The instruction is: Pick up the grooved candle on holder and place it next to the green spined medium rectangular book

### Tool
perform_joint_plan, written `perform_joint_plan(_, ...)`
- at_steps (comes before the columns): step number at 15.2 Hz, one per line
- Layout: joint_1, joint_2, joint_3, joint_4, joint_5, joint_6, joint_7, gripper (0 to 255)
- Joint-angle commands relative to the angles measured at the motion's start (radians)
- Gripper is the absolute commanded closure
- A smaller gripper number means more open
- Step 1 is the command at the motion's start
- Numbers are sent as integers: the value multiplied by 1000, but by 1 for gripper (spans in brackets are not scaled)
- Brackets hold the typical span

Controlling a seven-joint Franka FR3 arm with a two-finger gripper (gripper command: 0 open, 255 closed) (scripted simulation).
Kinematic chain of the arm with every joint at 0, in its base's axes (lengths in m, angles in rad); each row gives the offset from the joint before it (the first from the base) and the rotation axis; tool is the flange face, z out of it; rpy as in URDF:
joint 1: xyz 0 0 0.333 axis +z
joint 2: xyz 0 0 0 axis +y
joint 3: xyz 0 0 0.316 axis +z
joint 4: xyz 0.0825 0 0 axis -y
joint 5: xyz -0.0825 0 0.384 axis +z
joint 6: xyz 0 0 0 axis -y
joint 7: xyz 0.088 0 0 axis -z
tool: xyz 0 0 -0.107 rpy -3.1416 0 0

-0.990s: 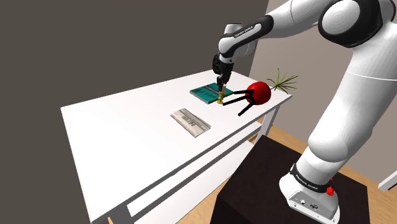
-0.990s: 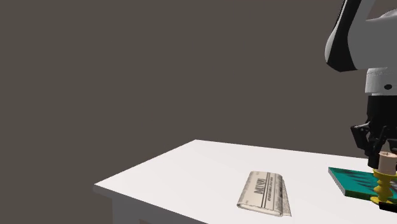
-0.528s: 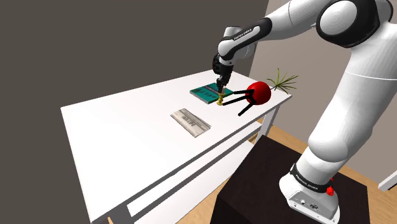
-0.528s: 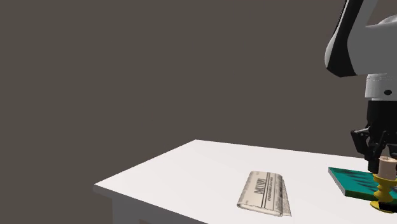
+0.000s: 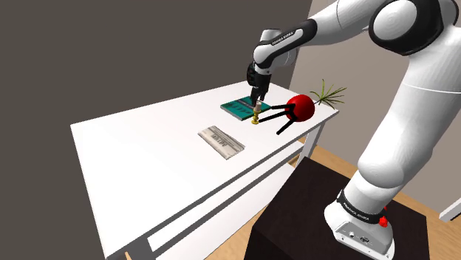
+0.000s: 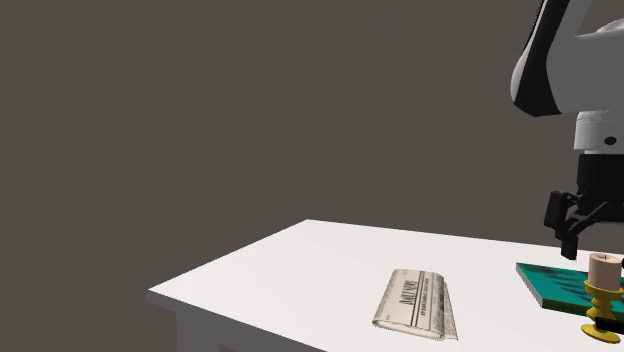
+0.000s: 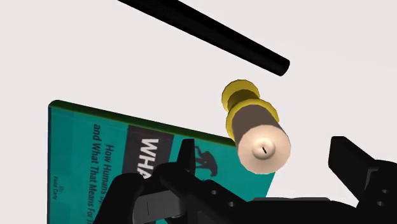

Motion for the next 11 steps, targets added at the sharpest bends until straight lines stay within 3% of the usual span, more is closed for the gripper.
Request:
perform_joint_plan(1,0,-20,-1,28,-2,-48,1,0)
perform_joint_plan(3,-1,-43,-1,61,-4,-104,2,0)
perform_joint_plan(11,-1,-43,-1,61,-4,-104,2,0)
